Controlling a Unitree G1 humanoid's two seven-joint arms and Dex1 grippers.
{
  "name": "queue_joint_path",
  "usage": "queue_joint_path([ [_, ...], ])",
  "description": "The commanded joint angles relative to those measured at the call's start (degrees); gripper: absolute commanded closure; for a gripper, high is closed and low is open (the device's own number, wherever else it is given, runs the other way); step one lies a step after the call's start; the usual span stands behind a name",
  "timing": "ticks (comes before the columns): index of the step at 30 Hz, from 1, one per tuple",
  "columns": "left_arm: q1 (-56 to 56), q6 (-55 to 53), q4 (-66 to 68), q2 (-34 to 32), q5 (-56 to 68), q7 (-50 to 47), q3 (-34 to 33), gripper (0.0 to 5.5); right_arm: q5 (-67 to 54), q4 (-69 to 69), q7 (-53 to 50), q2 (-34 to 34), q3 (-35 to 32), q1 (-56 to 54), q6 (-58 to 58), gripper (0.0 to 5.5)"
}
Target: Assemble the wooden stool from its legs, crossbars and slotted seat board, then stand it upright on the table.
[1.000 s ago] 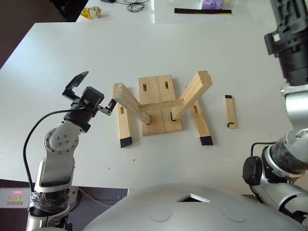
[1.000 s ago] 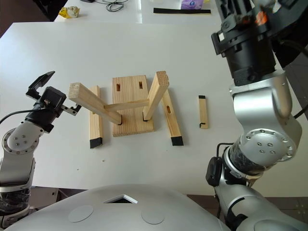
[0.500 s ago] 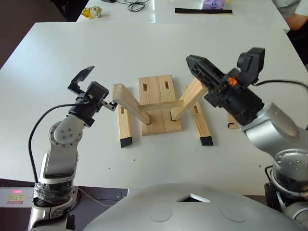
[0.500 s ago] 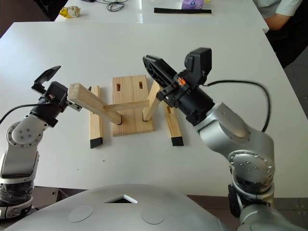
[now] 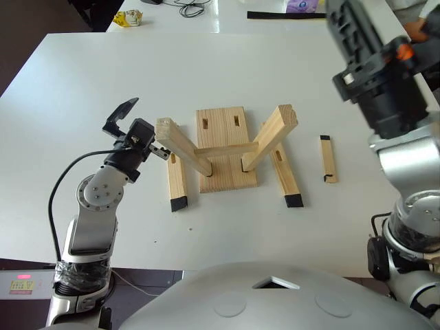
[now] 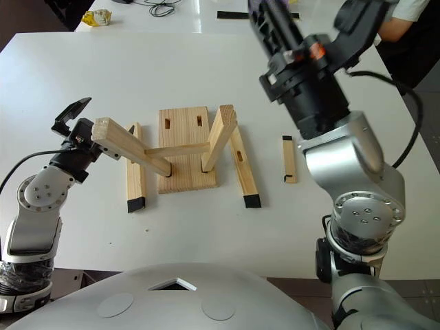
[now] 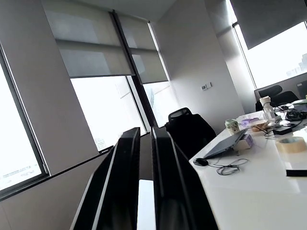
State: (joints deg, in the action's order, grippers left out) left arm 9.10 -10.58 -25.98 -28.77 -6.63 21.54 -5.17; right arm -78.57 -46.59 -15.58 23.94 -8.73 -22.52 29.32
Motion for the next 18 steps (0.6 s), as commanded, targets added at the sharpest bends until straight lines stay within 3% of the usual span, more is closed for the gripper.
queue_joint_path([
  [1,-1.0,-0.6,0.1,-0.2,-0.7,-0.1,0.3,0.10,-8.8,-2.0,-1.3,0.2,-1.2,-4.7,-3.6,5.09],
  [2,-1.3,-0.5,0.4,-0.3,-0.6,0.0,0.4,0.10,-9.3,-2.8,-0.8,1.0,-0.6,-2.6,-3.0,5.09],
  [6,-2.7,-0.4,1.1,-0.7,-0.2,0.7,0.8,0.10,8.1,1.0,7.1,6.3,14.4,13.4,5.6,5.09],
  [9,-3.6,-0.4,1.6,-1.0,0.1,1.4,1.1,0.10,19.3,4.4,11.8,7.7,20.8,20.3,5.6,5.09],
  [12,-4.1,-0.7,1.7,-1.0,0.2,1.7,1.0,0.10,21.2,4.3,12.8,5.5,20.0,20.7,3.7,5.09],
  [18,-3.1,-0.8,1.3,-0.2,-0.5,0.8,1.2,0.10,8.4,2.1,7.6,0.3,8.3,11.8,-2.1,5.09],
])
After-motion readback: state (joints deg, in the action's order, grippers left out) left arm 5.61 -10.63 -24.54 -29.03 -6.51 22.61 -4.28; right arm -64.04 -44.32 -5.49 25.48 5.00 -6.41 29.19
